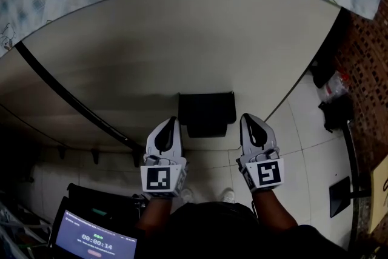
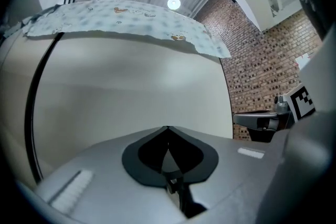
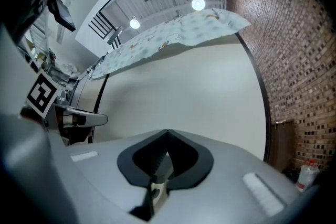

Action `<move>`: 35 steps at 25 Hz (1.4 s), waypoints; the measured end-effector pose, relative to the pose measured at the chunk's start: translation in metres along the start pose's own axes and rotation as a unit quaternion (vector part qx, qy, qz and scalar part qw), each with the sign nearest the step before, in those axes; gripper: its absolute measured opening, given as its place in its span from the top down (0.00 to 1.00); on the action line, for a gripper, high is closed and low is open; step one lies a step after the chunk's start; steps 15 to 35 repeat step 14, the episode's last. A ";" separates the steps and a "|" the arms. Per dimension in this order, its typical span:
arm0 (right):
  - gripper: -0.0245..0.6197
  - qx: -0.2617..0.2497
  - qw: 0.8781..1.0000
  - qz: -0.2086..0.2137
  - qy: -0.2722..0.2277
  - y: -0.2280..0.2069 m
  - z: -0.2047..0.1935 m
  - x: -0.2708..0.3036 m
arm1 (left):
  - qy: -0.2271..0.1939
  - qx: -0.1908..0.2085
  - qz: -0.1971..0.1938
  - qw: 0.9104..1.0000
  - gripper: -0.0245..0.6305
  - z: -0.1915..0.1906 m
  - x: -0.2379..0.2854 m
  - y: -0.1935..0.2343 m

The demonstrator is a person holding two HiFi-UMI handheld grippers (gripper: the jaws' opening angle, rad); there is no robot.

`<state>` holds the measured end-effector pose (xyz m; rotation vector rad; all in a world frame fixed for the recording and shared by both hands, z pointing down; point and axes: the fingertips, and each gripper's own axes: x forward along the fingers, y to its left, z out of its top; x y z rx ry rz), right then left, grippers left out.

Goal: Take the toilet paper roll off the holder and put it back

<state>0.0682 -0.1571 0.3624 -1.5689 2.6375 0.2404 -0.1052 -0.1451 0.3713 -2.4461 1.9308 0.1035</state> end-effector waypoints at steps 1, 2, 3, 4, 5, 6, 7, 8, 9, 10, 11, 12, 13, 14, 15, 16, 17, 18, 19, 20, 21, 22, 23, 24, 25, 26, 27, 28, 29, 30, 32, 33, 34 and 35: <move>0.96 0.001 1.000 0.001 0.001 0.002 -0.001 0.000 | -0.001 0.004 0.000 1.000 0.94 0.001 0.000 -0.001; 0.96 0.001 1.000 0.002 0.001 0.003 -0.001 0.000 | -0.004 0.007 -0.001 1.000 0.94 0.001 0.000 -0.002; 0.96 0.002 1.000 0.004 0.001 0.005 -0.002 0.000 | -0.008 0.013 -0.002 1.000 0.94 0.002 0.000 -0.003; 0.96 0.003 1.000 0.007 0.000 0.006 -0.002 0.000 | -0.011 0.023 -0.003 1.000 0.94 0.002 -0.001 -0.004; 0.96 0.003 1.000 0.010 0.000 0.008 -0.002 -0.001 | -0.013 0.034 -0.002 0.999 0.94 0.002 -0.002 -0.006; 0.96 0.001 1.000 0.013 0.000 0.010 -0.003 -0.001 | -0.014 0.043 -0.002 0.999 0.94 0.002 -0.004 -0.007; 0.96 0.000 1.000 0.015 0.001 0.011 -0.003 -0.002 | -0.014 0.047 -0.002 0.999 0.94 0.002 -0.005 -0.008; 0.96 -0.001 1.000 0.015 0.001 0.012 -0.003 -0.002 | -0.013 0.047 -0.003 0.999 0.94 0.001 -0.006 -0.009; 0.96 -0.002 1.000 0.015 0.002 0.012 -0.004 -0.002 | -0.012 0.046 -0.003 0.999 0.94 0.001 -0.006 -0.009; 0.96 -0.002 1.000 0.015 0.003 0.012 -0.005 -0.001 | -0.010 0.045 -0.003 0.999 0.94 0.000 -0.006 -0.009; 0.96 -0.002 1.000 0.014 0.004 0.011 -0.006 -0.001 | -0.009 0.045 -0.003 0.999 0.94 -0.001 -0.006 -0.009; 0.96 -0.001 1.000 0.013 0.005 0.011 -0.008 -0.001 | -0.009 0.044 -0.003 0.999 0.94 -0.002 -0.006 -0.008; 0.96 -0.001 1.000 0.012 0.006 0.011 -0.009 -0.001 | -0.009 0.043 -0.003 0.999 0.94 -0.002 -0.005 -0.008; 0.96 -0.001 1.000 0.012 0.007 0.011 -0.010 0.000 | -0.009 0.043 -0.003 0.999 0.94 -0.002 -0.005 -0.007; 0.96 -0.001 1.000 0.012 0.007 0.011 -0.010 0.000 | -0.009 0.043 -0.003 0.999 0.94 -0.002 -0.005 -0.007; 0.96 -0.001 1.000 0.012 0.007 0.011 -0.010 0.000 | -0.009 0.043 -0.003 0.999 0.94 -0.002 -0.005 -0.007; 0.96 -0.001 1.000 0.012 0.007 0.011 -0.010 0.000 | -0.009 0.043 -0.003 0.999 0.94 -0.002 -0.005 -0.007; 0.96 -0.001 1.000 0.012 0.007 0.011 -0.010 0.000 | -0.009 0.043 -0.003 0.999 0.94 -0.002 -0.005 -0.007; 0.96 -0.001 1.000 0.012 0.007 0.011 -0.010 0.000 | -0.009 0.043 -0.003 0.999 0.94 -0.002 -0.005 -0.007; 0.96 -0.001 1.000 0.012 0.007 0.011 -0.010 0.000 | -0.009 0.043 -0.003 0.999 0.94 -0.002 -0.005 -0.007; 0.96 -0.001 1.000 0.012 0.007 0.011 -0.010 0.000 | -0.009 0.043 -0.003 0.999 0.94 -0.002 -0.005 -0.007; 0.96 -0.001 1.000 0.012 0.007 0.011 -0.010 0.000 | -0.009 0.043 -0.003 0.999 0.94 -0.002 -0.005 -0.007; 0.96 -0.001 1.000 0.012 0.007 0.011 -0.010 0.000 | -0.009 0.043 -0.003 0.999 0.94 -0.002 -0.005 -0.007; 0.96 -0.001 1.000 0.012 0.007 0.011 -0.010 0.000 | -0.009 0.043 -0.003 0.999 0.94 -0.002 -0.005 -0.007; 0.96 -0.001 1.000 0.012 0.007 0.011 -0.010 0.000 | -0.009 0.043 -0.003 0.999 0.94 -0.002 -0.005 -0.007; 0.96 -0.001 1.000 0.012 0.007 0.011 -0.010 0.000 | -0.009 0.043 -0.003 0.999 0.94 -0.002 -0.005 -0.007; 0.96 -0.001 1.000 0.012 0.007 0.011 -0.010 0.000 | -0.009 0.043 -0.003 0.999 0.94 -0.002 -0.005 -0.007; 0.96 -0.001 1.000 0.012 0.007 0.011 -0.010 0.000 | -0.009 0.043 -0.003 0.999 0.94 -0.002 -0.005 -0.007; 0.96 -0.001 1.000 0.012 0.007 0.011 -0.010 0.000 | -0.009 0.043 -0.003 0.999 0.94 -0.002 -0.005 -0.007; 0.96 -0.001 1.000 0.012 0.007 0.011 -0.010 0.000 | -0.009 0.043 -0.003 0.999 0.94 -0.002 -0.005 -0.007; 0.96 -0.001 1.000 0.012 0.007 0.011 -0.010 0.000 | -0.009 0.043 -0.003 0.999 0.94 -0.002 -0.005 -0.007; 0.96 -0.001 1.000 0.012 0.007 0.011 -0.010 0.000 | -0.009 0.043 -0.003 0.999 0.94 -0.002 -0.005 -0.007; 0.96 -0.001 1.000 0.012 0.007 0.011 -0.010 0.000 | -0.009 0.043 -0.003 0.999 0.94 -0.002 -0.005 -0.007; 0.96 -0.001 1.000 0.012 0.007 0.011 -0.010 0.000 | -0.009 0.043 -0.003 0.999 0.94 -0.002 -0.005 -0.007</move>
